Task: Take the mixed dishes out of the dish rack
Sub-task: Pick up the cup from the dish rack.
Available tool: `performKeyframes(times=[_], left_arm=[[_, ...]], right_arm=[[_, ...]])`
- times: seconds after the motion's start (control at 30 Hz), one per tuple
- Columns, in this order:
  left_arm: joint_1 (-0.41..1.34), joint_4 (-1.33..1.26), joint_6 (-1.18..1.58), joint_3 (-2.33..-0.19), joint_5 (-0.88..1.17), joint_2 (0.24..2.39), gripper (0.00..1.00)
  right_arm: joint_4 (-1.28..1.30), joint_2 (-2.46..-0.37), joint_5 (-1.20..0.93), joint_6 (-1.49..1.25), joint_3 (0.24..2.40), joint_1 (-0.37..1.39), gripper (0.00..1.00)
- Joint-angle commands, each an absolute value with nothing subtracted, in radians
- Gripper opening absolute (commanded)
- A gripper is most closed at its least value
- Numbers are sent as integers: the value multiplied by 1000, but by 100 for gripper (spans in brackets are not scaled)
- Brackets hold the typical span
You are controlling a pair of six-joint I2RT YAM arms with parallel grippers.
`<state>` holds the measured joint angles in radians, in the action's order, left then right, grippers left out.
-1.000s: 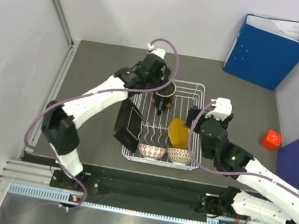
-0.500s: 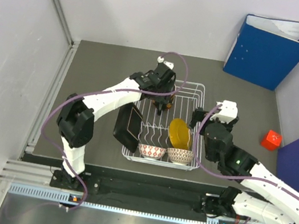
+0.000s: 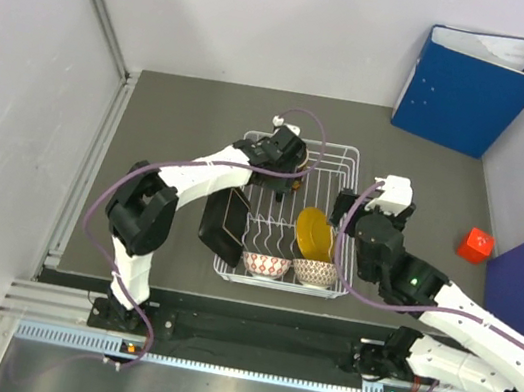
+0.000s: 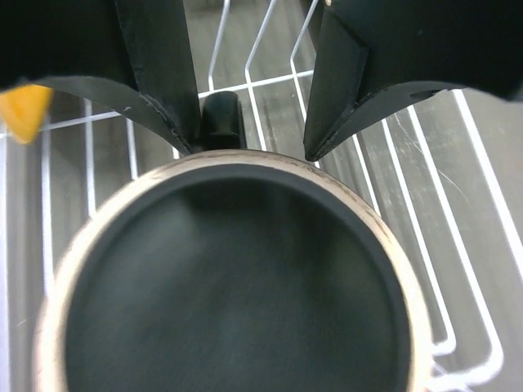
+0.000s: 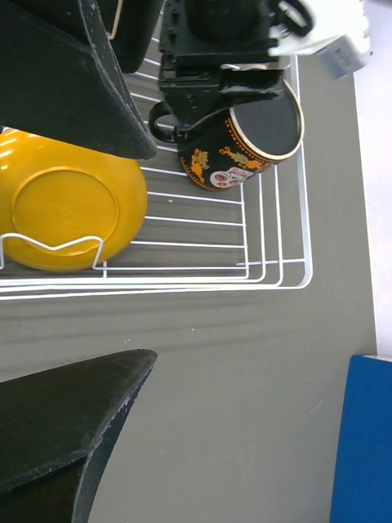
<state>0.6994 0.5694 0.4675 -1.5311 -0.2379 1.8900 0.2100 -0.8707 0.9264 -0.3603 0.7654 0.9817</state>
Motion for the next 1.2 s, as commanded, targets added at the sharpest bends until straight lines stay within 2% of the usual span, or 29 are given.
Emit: performKeyframes(times=[0.0,0.27,0.4,0.63,0.67,0.77,1.17], left_arm=[[703,471,497,-1479,-227,1905,57],[704,397,500,-1437,-244,1914,55],[704,362,495,-1413,-253,1895,50],[709,351,488,-1397,-262,1890,27],[710,353,489,-1393,-264,1888,15],[712,356,486,-1384,-273,1879,0],[732,403,454,-1411,-344,1806,0]], right_arm=[[209,-880,936,-367,769,992,100],[210,-891,931,-374,764,992,100],[210,-896,930,-376,764,994,100],[213,-902,927,-388,758,992,100],[218,-902,927,-391,755,992,100],[221,-902,925,-396,753,992,100],[221,-905,923,-403,759,992,100]])
